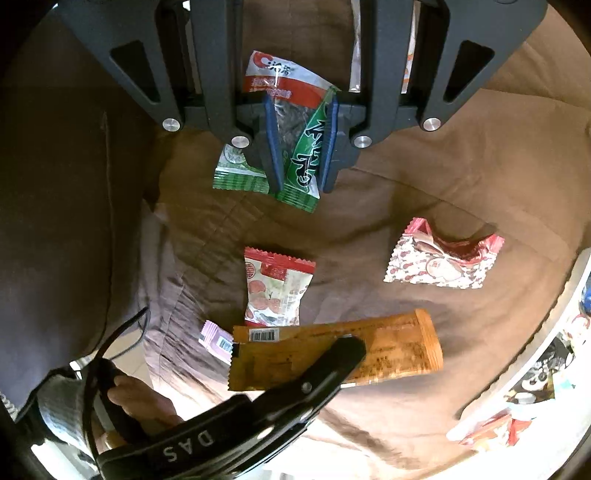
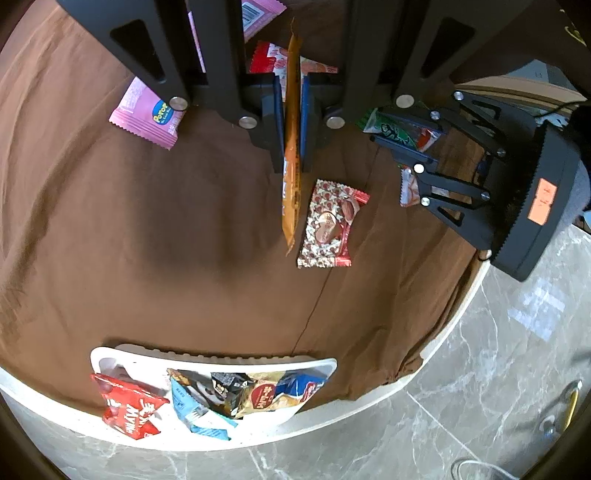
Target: Organize snacks
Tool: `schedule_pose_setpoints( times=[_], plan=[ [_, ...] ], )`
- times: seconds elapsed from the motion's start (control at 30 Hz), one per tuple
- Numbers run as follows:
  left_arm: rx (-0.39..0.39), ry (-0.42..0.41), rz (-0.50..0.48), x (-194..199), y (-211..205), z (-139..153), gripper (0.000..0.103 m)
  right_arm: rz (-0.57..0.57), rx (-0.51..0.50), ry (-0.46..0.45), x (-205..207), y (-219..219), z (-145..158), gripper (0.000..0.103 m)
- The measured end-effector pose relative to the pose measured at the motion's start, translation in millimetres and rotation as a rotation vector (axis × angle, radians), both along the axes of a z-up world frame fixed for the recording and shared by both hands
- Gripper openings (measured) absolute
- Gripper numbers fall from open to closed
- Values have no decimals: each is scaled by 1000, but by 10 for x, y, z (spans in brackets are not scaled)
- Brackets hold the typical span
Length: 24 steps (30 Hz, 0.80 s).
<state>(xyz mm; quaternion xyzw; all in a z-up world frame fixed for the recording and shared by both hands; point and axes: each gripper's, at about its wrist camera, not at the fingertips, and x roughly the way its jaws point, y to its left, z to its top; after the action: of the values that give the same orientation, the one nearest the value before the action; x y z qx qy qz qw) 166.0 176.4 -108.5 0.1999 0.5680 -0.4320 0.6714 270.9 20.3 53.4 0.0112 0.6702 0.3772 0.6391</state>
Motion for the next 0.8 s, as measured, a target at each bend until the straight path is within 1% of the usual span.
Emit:
schedule_pose_setpoints(
  times=[0.1,0.23,0.27,0.3,0.37,0.4,0.43,0.47,0.5,0.53,0.57,0.6,0.67,0.77,0.8],
  plan=[
    [-23,-1,35,48,88,65,15,-16,11,2,13,-31,32,9],
    [-56,23,70,106,174,136,15,-39,29,9,44,-63,72,9],
    [-55,20,70,104,185,152,15,-42,31,10,51,-71,81,9],
    [-38,6,77,104,195,163,15,-46,32,9,54,-73,89,9],
    [-24,5,54,73,188,183,15,-47,33,6,57,-85,106,9],
    [-13,-12,42,54,182,203,16,-49,31,4,58,-85,111,9],
    [-7,-9,43,47,169,206,16,-50,31,3,57,-83,115,9],
    [-9,12,39,38,153,210,18,-49,31,3,54,-83,120,9],
    [-15,30,25,28,144,227,28,-51,31,3,54,-81,121,9],
    [-9,17,12,-3,122,239,51,-52,31,4,52,-81,119,9],
    [-9,22,-17,-40,95,260,63,-52,30,5,48,-80,119,9],
    [-14,43,-48,-78,68,273,71,-52,31,5,44,-90,121,9],
    [-10,43,-84,-144,11,297,71,-53,32,9,39,-96,119,9],
    [69,-40,-117,-234,-92,255,71,-57,30,8,35,-109,121,10],
    [77,-36,-121,-245,-112,227,71,-58,30,9,37,-110,121,10]
  ],
)
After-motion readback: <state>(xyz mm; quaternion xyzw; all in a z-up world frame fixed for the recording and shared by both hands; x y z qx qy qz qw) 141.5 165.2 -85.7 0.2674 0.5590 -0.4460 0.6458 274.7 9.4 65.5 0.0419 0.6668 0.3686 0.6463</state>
